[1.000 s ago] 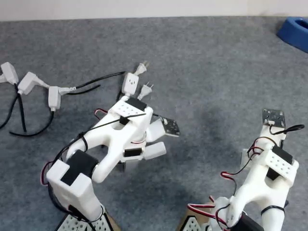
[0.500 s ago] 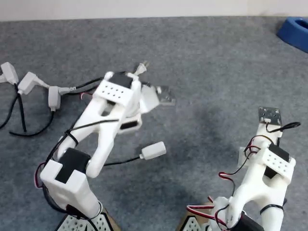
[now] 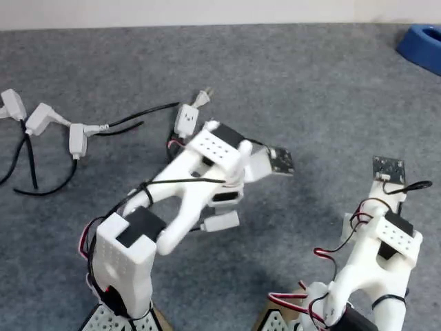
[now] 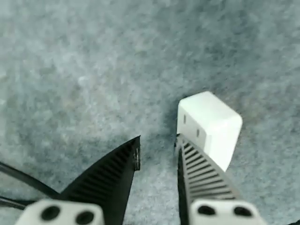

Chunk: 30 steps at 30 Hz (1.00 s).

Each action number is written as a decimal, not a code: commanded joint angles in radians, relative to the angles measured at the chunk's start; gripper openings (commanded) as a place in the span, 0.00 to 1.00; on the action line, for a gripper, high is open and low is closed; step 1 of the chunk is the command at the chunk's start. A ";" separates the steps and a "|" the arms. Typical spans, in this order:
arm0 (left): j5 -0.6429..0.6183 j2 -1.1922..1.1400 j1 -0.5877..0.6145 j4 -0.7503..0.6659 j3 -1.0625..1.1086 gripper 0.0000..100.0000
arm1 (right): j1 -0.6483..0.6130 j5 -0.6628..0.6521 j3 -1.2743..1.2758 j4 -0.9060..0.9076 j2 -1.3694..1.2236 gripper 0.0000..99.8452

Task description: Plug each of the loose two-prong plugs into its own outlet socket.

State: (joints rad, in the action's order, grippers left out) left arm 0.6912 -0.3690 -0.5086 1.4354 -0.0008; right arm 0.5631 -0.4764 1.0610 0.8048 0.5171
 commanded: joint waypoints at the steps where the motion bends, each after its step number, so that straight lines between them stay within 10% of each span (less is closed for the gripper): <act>1: -0.012 0.012 -0.018 0.011 -0.025 0.13 | 0.024 -0.025 -0.010 -0.015 0.002 0.23; 16: -0.089 0.206 -0.008 0.181 0.028 0.13 | -0.051 -0.017 -0.013 -0.008 0.002 0.23; 22: -0.330 0.354 0.259 0.137 0.041 0.13 | -0.305 0.074 -0.220 0.134 -0.001 0.23; 30: -0.123 0.337 0.503 -0.130 0.008 0.16 | -0.519 0.235 -0.573 0.334 -0.232 0.23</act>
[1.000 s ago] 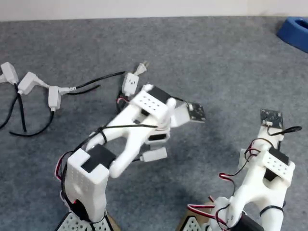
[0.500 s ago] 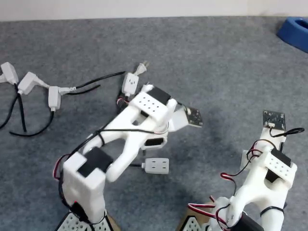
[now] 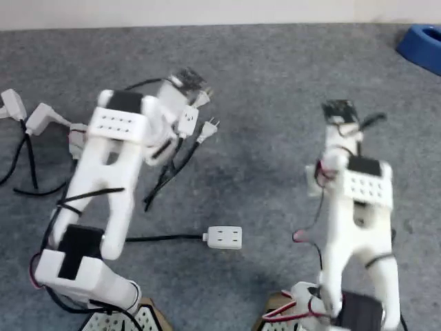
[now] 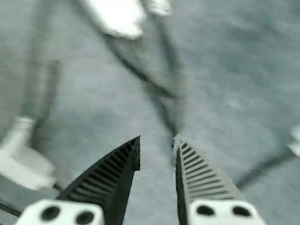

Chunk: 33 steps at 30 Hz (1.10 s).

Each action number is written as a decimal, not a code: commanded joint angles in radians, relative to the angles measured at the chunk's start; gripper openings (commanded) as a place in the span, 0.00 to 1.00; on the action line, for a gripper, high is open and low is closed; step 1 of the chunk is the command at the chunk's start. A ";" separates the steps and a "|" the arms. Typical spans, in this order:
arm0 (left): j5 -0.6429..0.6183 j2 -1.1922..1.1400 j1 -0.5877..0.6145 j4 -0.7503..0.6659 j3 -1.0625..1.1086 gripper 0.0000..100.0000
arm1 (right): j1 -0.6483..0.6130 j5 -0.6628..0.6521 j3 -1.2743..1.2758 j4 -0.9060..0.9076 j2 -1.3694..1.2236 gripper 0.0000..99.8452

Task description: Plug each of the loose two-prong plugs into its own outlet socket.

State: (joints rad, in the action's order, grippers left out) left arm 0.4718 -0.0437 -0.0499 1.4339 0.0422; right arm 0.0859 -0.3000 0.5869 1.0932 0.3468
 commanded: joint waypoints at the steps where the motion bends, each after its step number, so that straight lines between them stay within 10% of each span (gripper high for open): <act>1: 0.107 -0.015 0.041 -0.143 -0.045 0.19 | -0.045 0.072 -0.099 0.033 -0.077 0.23; 33: 0.189 -1.115 -0.137 0.091 -1.237 0.21 | 0.005 -0.060 0.097 -0.093 -0.082 0.23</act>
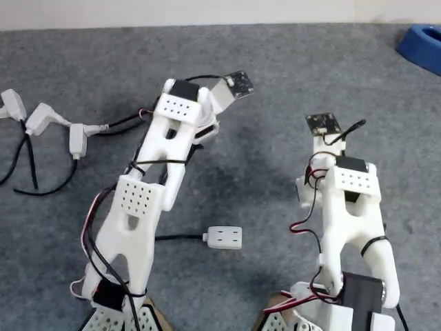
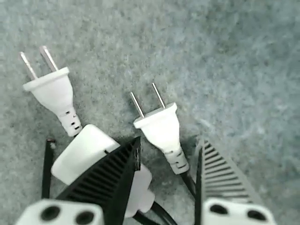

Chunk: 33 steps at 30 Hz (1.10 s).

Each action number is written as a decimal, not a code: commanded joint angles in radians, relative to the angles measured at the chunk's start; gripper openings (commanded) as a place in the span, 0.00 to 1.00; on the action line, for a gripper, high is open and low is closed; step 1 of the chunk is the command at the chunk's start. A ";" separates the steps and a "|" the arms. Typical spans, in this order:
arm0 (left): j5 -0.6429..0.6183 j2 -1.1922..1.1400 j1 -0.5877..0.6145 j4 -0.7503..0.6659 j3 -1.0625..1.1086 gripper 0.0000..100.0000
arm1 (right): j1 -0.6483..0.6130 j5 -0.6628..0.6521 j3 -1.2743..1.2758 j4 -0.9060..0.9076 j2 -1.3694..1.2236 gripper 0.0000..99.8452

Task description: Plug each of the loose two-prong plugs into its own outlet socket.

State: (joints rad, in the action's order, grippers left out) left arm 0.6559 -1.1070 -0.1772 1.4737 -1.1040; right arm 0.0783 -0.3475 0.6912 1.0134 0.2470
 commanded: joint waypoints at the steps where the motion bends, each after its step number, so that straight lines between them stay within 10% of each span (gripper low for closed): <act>1: 0.005 -0.070 -0.008 0.063 -0.110 0.21 | 0.013 -0.012 -0.005 -0.013 0.016 0.23; 33: 0.054 -0.097 -0.176 0.288 -0.317 0.01 | 0.469 -0.014 0.082 -0.191 0.008 0.23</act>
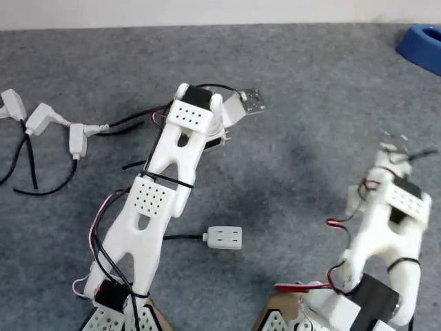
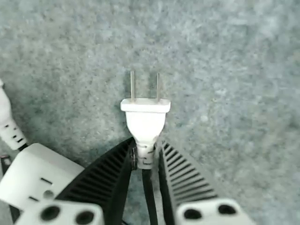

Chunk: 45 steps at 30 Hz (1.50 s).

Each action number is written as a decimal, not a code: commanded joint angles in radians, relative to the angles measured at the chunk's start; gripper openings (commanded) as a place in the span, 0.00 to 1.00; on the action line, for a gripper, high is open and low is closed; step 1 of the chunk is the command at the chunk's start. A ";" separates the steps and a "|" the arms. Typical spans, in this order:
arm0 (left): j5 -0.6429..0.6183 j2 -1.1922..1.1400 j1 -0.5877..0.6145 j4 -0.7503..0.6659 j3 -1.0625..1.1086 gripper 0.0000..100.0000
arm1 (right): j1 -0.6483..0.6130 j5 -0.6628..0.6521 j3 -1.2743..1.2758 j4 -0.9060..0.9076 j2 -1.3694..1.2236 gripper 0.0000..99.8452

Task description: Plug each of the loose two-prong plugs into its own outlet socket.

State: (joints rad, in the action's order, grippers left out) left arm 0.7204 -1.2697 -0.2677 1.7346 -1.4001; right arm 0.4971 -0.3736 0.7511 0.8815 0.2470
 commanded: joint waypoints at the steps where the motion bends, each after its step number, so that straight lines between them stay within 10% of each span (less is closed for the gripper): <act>1: -0.012 0.079 -0.114 0.028 -0.019 0.01 | 0.056 0.012 0.041 -0.076 0.008 0.23; 19: -0.152 0.433 -0.575 0.026 0.329 0.01 | 0.193 -0.021 0.076 -0.091 0.008 0.23; 26: -0.166 0.433 -0.572 0.025 0.349 0.20 | 0.185 -0.034 0.079 -0.091 0.008 0.23; 32: -0.178 0.441 -0.417 0.005 0.315 0.18 | 0.062 -0.031 0.079 -0.074 0.016 0.23; 41: -0.528 0.441 0.047 0.020 0.096 0.18 | -0.386 -0.043 -0.119 0.314 0.042 0.23; 45: -0.517 0.441 0.240 0.029 0.090 0.18 | -0.507 -0.238 -0.259 0.489 0.110 0.23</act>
State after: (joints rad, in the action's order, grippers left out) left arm 0.2094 -0.8999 -0.2064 1.7545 -1.2681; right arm 0.0783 -0.4887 0.6084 1.2482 0.2869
